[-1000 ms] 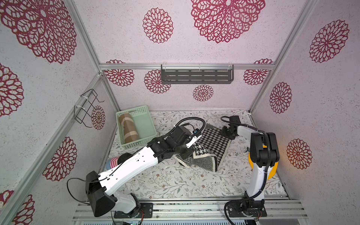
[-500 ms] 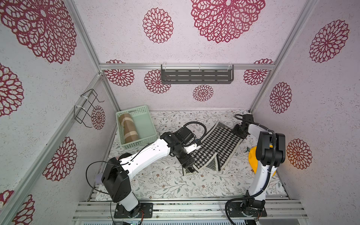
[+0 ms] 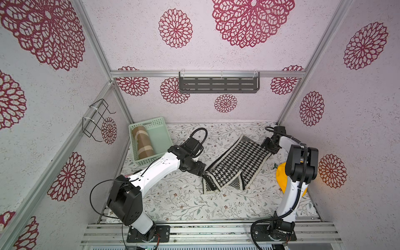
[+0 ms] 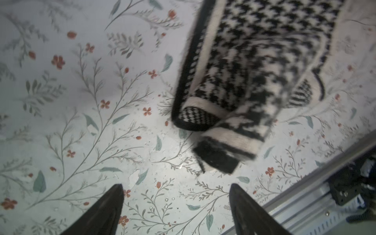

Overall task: Roll up the scarf and place it into the basket
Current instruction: Flatten out the scarf at the center of the board.

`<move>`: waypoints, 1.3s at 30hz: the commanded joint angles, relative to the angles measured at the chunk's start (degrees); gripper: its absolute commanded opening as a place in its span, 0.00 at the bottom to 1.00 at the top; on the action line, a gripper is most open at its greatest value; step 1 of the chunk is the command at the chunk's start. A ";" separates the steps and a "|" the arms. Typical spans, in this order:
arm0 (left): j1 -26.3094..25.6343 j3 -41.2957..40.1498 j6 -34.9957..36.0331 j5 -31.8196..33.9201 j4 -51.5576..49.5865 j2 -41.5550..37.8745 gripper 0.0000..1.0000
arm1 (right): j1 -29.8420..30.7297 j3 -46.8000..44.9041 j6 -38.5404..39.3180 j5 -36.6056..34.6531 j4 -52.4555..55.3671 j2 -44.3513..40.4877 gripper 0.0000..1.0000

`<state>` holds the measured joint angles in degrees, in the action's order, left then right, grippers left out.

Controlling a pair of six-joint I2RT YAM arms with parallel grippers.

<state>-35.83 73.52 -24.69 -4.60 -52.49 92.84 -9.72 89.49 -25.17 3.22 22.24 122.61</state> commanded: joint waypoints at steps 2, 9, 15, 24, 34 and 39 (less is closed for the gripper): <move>-1.01 -1.62 -21.68 -2.82 5.29 -0.61 0.96 | 0.01 -2.78 3.22 -0.41 1.64 -5.18 0.64; -6.35 -6.10 -38.41 -2.40 17.06 -3.51 0.94 | 0.39 -5.98 5.67 -1.06 0.13 -6.98 0.70; -10.73 -8.42 -45.45 -1.51 24.91 0.57 0.98 | 0.71 -5.84 6.93 -1.33 0.30 -6.85 0.72; -11.56 -7.07 -48.93 -0.46 29.73 6.44 0.96 | 0.70 -5.65 6.95 -0.25 -0.30 -7.32 0.72; -6.66 -2.65 -46.92 6.15 30.78 9.40 0.10 | 0.30 -4.91 7.78 -3.46 0.86 -4.61 0.69; -2.73 9.51 -36.48 6.66 23.30 11.39 0.00 | -0.19 -3.33 8.00 -5.93 2.37 -1.47 0.68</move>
<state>-40.42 77.60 -67.57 -0.30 -26.57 104.25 -9.26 84.64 -18.35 0.30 22.06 119.66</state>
